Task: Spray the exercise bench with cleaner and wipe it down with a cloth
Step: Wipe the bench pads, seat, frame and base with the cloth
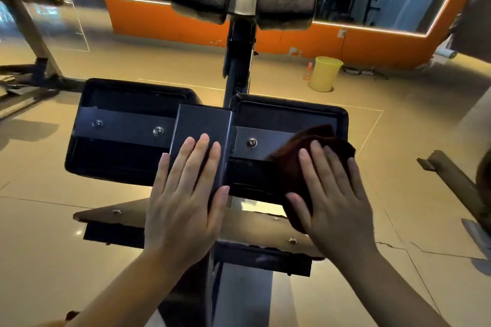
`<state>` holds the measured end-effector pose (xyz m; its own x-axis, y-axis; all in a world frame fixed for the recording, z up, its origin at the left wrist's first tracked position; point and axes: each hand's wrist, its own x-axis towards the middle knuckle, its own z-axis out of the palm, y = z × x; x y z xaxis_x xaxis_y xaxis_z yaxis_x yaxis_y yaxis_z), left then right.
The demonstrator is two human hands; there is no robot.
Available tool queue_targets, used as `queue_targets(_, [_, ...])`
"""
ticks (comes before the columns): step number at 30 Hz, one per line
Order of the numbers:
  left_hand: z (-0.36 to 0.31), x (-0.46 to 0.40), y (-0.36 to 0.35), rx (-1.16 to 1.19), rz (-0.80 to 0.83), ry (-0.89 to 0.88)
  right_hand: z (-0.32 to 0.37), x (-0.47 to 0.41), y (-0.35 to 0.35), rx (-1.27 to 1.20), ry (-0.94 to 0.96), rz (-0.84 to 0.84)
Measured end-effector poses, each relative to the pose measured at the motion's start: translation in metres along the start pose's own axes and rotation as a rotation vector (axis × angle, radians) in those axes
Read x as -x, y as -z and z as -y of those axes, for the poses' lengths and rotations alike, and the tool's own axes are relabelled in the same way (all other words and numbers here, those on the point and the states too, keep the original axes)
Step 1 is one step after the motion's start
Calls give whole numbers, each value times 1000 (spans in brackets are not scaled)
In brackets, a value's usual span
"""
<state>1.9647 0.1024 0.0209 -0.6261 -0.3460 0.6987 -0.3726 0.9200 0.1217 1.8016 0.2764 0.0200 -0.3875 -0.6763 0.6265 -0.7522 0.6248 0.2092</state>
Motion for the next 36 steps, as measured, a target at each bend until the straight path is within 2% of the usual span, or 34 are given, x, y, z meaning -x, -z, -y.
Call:
queue_targets(5, [-2,-1,-1,4,-20,9,4,-11,-1,-97,-53,-34])
queue_targets(11, [-2,-1,-1,5,-44,-1,43,-83,-3,-85,194,22])
queue_targets(15, [-2,-1,0,5,-37,-1,21,-85,-1,-61,335,106])
queue_targets(17, [-2,-1,0,5,-36,-3,-2,-77,2,-50,296,100])
queue_targets(20, [-3,-2,0,9,-35,2,-20,-55,4,-89,122,87])
queue_targets(24, [-2,-2,-1,14,-26,11,-27,-48,2,-136,75,34])
queue_targets(29, [-3,-3,-1,24,-38,-1,21,-93,0,-74,341,63])
queue_targets(32, [0,-2,1,65,-34,1,36,-100,-2,-97,368,75])
queue_targets(36, [1,-3,-1,79,-35,-5,5,-82,0,-80,323,73])
